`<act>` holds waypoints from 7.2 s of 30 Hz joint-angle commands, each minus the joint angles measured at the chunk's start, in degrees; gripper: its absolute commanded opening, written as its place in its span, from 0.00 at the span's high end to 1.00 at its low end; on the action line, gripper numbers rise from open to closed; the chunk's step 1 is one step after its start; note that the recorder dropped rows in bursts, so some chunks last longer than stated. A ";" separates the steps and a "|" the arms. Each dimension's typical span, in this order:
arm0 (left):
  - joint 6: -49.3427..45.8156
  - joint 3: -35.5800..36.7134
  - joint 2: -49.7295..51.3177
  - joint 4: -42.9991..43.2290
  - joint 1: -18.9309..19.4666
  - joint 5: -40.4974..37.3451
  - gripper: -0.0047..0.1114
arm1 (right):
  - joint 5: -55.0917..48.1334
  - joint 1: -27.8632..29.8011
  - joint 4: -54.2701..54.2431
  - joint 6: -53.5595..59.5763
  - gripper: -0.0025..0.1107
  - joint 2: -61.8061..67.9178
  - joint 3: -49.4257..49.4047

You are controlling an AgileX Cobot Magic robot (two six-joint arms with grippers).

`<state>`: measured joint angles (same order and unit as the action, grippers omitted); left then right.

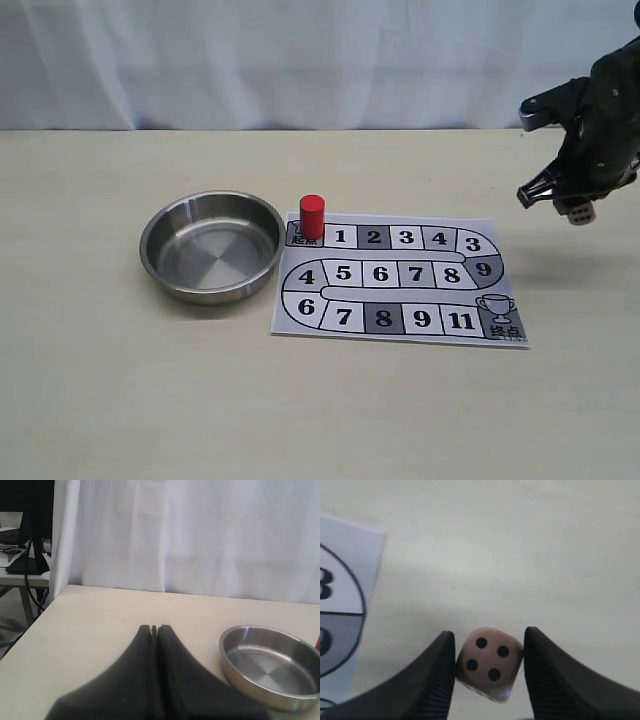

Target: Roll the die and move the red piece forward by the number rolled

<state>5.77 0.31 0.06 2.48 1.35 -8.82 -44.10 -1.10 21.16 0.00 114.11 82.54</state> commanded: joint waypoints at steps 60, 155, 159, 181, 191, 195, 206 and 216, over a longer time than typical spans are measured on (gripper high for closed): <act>-0.01 -0.31 -0.06 0.05 0.01 0.69 0.96 | -23.60 -2.23 -32.21 27.30 0.94 -14.35 -7.17; -0.01 -0.31 -0.06 0.05 0.01 0.67 0.96 | 8.50 -15.77 -30.67 39.87 0.94 -19.81 -46.74; -0.01 -0.31 -0.06 0.05 0.01 0.67 0.96 | 4.80 -15.77 -30.67 39.87 0.94 -19.81 -43.96; -0.01 -0.31 -0.06 0.05 0.01 0.57 0.96 | -12.30 -15.77 -29.36 27.36 0.94 -19.81 -21.48; -0.01 -0.31 -0.06 0.05 0.01 0.69 0.96 | 7.24 -15.77 -35.25 27.36 0.70 -19.28 -20.62; -0.01 -0.31 -0.06 0.05 0.01 0.69 0.96 | 8.72 -15.77 -40.41 27.36 0.64 -15.99 -17.57; -0.01 -0.31 -0.06 0.05 0.01 0.69 0.96 | 8.30 -15.77 -44.92 27.36 0.64 -6.47 -7.01; -0.01 -0.31 -0.06 0.05 0.01 0.57 0.96 | 7.20 -15.77 -49.86 27.36 0.64 3.88 5.76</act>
<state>5.77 0.31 0.06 2.48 1.35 -8.82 -36.40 -16.80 -27.51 27.57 116.55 86.15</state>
